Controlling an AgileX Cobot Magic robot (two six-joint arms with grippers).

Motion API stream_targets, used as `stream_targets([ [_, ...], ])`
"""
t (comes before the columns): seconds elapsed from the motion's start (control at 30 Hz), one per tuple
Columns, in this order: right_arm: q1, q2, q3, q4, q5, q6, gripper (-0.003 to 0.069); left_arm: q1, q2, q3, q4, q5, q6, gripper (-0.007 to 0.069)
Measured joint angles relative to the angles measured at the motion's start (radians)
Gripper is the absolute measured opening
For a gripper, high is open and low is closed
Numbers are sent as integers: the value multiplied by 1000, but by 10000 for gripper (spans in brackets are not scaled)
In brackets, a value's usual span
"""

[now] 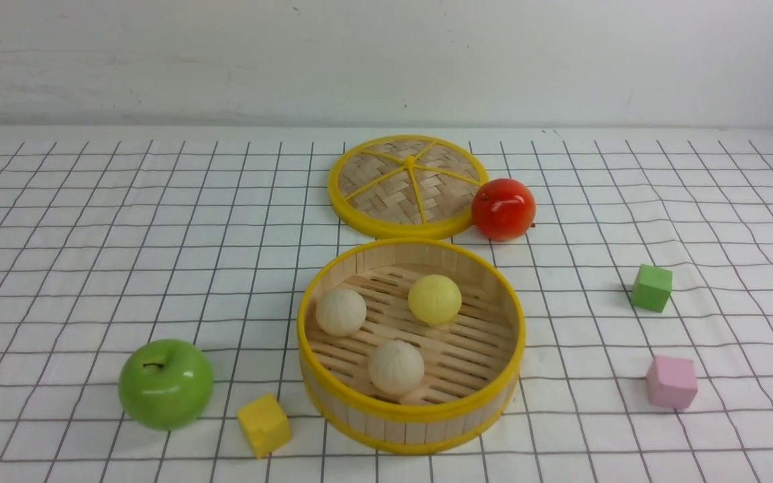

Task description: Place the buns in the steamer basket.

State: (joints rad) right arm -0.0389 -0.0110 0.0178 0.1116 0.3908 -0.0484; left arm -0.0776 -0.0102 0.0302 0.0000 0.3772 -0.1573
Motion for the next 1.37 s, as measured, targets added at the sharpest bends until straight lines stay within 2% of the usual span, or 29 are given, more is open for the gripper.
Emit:
stream_targets([
  [1.37,0,0,0,3,0,0,51,4,0,0,0,0,0,237],
])
